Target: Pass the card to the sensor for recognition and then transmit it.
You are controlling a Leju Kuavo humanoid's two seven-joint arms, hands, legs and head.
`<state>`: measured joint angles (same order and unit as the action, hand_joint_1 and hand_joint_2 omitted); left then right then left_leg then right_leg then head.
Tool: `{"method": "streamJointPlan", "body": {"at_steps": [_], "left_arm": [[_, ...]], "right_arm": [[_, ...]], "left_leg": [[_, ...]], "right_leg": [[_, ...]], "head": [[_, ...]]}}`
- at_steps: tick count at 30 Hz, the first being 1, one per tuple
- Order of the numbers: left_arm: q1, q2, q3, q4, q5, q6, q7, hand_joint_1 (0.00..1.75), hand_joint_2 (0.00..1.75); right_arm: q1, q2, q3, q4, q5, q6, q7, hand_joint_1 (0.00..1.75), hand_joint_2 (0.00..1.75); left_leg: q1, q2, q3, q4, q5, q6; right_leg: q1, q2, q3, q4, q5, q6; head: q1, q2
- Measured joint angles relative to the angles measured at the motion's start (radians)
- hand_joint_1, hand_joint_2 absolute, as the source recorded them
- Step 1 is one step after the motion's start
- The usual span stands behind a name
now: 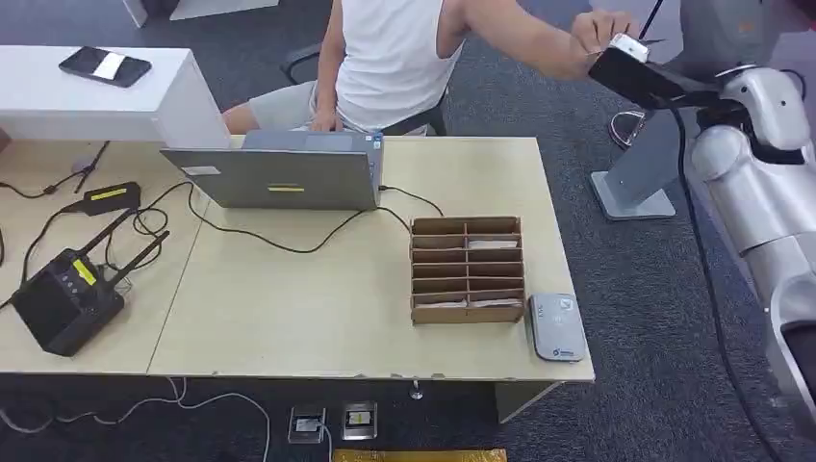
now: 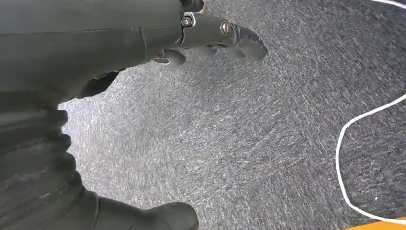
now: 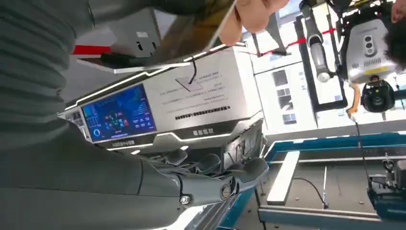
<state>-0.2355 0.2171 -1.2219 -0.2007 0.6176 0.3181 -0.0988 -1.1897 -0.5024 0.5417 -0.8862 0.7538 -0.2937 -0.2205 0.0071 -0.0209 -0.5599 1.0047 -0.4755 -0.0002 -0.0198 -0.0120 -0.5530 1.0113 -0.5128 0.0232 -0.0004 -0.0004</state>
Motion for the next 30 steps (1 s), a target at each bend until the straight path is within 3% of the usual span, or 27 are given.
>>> {"method": "streamJointPlan", "body": {"at_steps": [8,26,30], "left_arm": [[-0.007,0.001,0.000,0.000,-0.007,-0.002,0.000,0.00,1.75],[-0.007,0.001,0.000,0.000,-0.002,0.001,0.000,0.00,1.75],[-0.005,0.000,0.000,0.000,0.006,0.008,0.000,0.00,1.75]], "right_arm": [[0.031,-0.019,0.000,-0.042,-0.017,0.076,0.018,1.75,1.75],[0.082,-0.037,0.000,-0.082,-0.030,0.089,0.027,1.75,1.75],[0.118,-0.047,-0.001,-0.083,-0.049,0.119,0.032,1.75,1.75]], "left_leg": [[0.000,0.001,0.000,0.000,0.000,0.000],[0.000,0.001,0.000,0.000,0.000,0.000],[0.000,0.001,0.000,0.000,0.000,0.000]], "right_leg": [[0.000,0.002,0.000,0.000,0.000,0.000],[0.000,0.002,0.000,0.000,0.000,0.000],[0.000,0.001,0.000,0.000,0.000,0.000]], "head": [[0.000,0.000],[0.000,0.000],[0.000,0.000]]}}
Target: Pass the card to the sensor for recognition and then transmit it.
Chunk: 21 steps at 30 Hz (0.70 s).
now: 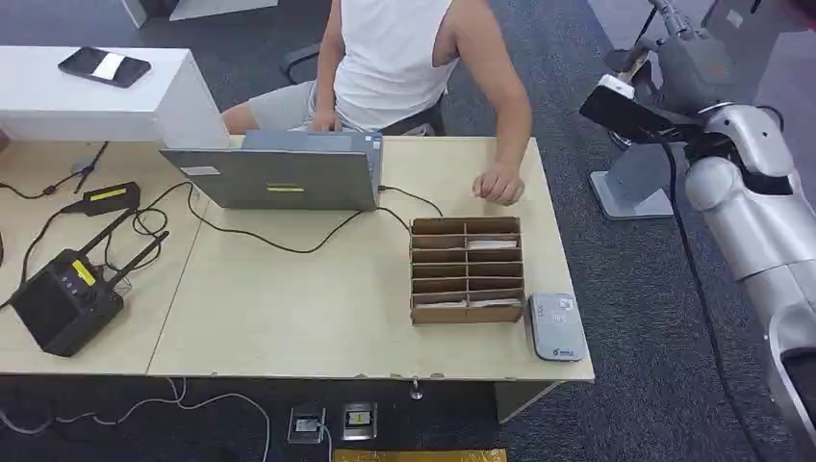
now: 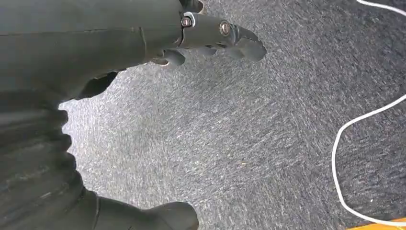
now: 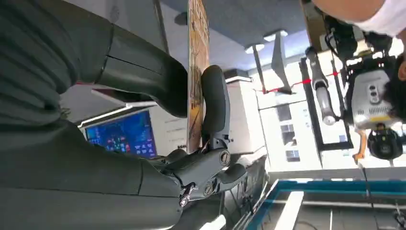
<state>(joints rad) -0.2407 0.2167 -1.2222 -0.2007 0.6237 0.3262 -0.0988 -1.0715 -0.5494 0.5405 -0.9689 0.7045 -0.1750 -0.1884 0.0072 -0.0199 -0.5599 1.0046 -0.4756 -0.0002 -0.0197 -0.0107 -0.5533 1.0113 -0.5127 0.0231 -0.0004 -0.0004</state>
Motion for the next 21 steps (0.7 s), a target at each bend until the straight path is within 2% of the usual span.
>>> {"method": "streamJointPlan", "body": {"at_steps": [3,11,16,21], "left_arm": [[0.008,-0.001,0.000,0.000,0.008,0.002,0.000,0.00,1.75],[0.042,0.000,0.002,0.000,0.032,0.017,-0.005,0.00,1.75],[0.050,0.000,0.003,0.000,0.038,0.025,-0.005,0.00,1.75],[0.050,-0.001,0.003,0.000,0.034,0.027,-0.005,0.00,1.75]], "right_arm": [[0.063,-0.020,-0.010,-0.002,-0.035,0.020,0.015,1.75,1.75],[0.335,-0.064,-0.093,-0.055,-0.113,0.029,0.050,1.75,1.75],[0.497,-0.064,-0.171,-0.122,-0.101,0.072,0.089,1.75,1.75],[0.635,-0.051,-0.232,-0.200,-0.071,0.083,0.116,1.75,1.75]], "left_leg": [[0.000,0.000,0.000,0.000,0.000,0.000],[0.000,0.000,-0.001,0.000,-0.001,0.000],[0.001,0.000,-0.001,0.000,-0.001,0.000],[0.001,0.000,-0.001,-0.001,-0.001,0.000]], "right_leg": [[0.000,0.000,0.000,0.000,0.000,0.000],[0.000,0.000,0.000,-0.001,0.000,0.000],[0.001,0.000,0.000,-0.001,0.000,0.000],[0.001,-0.001,0.000,-0.001,0.000,0.000]], "head": [[0.000,0.000],[0.000,0.000],[0.000,0.000],[0.000,0.000]]}}
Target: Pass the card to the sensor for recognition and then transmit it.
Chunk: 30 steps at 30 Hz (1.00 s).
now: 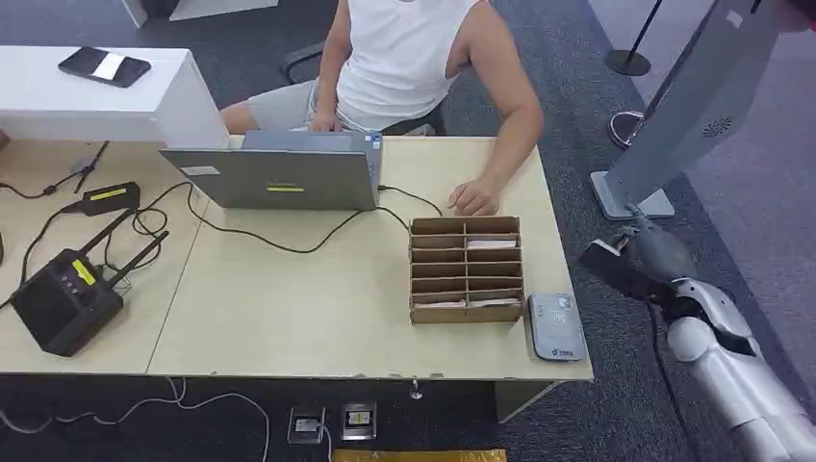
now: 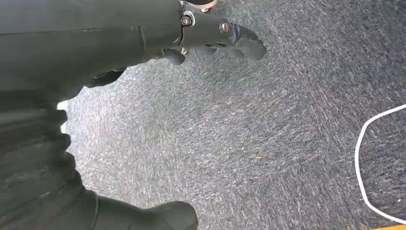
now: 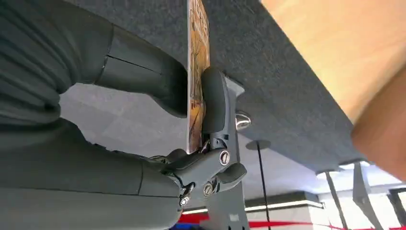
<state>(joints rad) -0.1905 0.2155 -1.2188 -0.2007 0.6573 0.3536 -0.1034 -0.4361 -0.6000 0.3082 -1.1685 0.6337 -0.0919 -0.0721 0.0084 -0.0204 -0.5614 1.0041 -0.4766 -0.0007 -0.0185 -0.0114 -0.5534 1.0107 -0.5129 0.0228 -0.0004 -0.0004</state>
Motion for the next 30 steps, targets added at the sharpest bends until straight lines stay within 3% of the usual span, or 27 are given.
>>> {"method": "streamJointPlan", "body": {"at_steps": [11,30], "left_arm": [[-0.006,-0.003,0.000,0.000,-0.014,0.003,0.000,0.00,1.75],[-0.015,-0.003,-0.001,0.000,-0.018,0.005,0.002,0.00,1.75]], "right_arm": [[0.089,0.048,-0.046,-0.100,0.044,0.048,0.019,1.75,1.75],[0.133,0.121,-0.035,-0.119,0.068,0.080,0.016,1.75,1.75]], "left_leg": [[0.000,0.001,0.000,0.000,0.000,0.000],[0.000,0.001,0.001,0.000,0.000,0.000]], "right_leg": [[0.000,0.001,0.000,0.000,0.000,0.000],[0.000,0.001,0.000,0.000,0.000,0.000]], "head": [[0.000,0.000],[0.000,0.000]]}}
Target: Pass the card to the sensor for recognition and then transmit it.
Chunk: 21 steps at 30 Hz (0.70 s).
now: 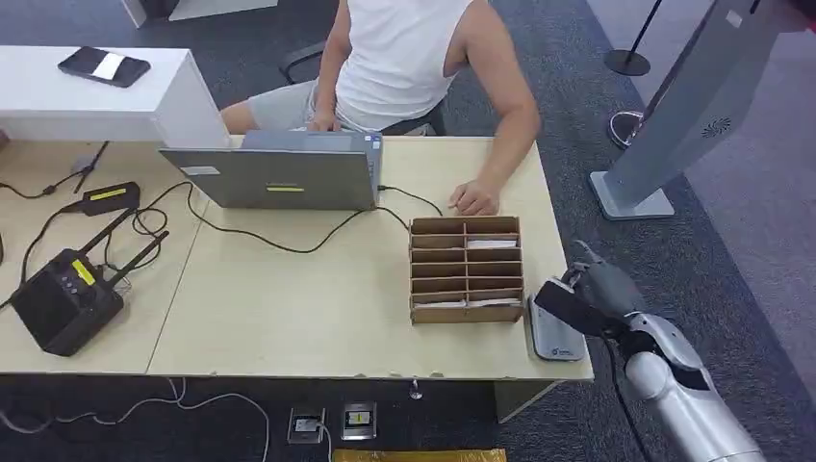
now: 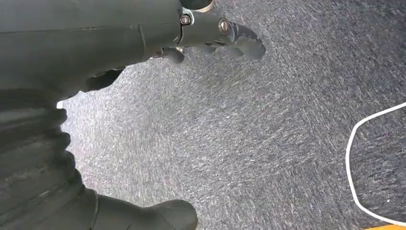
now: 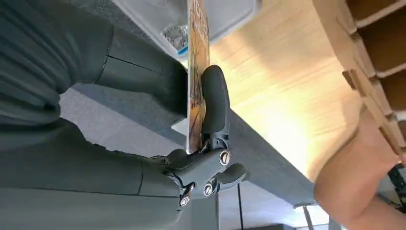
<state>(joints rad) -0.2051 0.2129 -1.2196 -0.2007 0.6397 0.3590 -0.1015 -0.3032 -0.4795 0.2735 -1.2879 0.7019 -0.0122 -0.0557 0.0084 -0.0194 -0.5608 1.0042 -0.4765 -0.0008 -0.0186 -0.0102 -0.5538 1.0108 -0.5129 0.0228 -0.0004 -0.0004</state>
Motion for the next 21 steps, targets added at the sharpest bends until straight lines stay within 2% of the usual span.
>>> {"method": "streamJointPlan", "body": {"at_steps": [21], "left_arm": [[-0.001,0.000,-0.001,0.000,-0.005,0.011,0.002,0.00,1.75]], "right_arm": [[0.016,0.019,0.007,0.027,-0.018,-0.016,-0.014,1.75,1.75]], "left_leg": [[0.000,0.001,0.001,0.000,0.000,0.000]], "right_leg": [[0.000,0.002,0.001,0.000,0.000,0.000]], "head": [[0.000,0.000]]}}
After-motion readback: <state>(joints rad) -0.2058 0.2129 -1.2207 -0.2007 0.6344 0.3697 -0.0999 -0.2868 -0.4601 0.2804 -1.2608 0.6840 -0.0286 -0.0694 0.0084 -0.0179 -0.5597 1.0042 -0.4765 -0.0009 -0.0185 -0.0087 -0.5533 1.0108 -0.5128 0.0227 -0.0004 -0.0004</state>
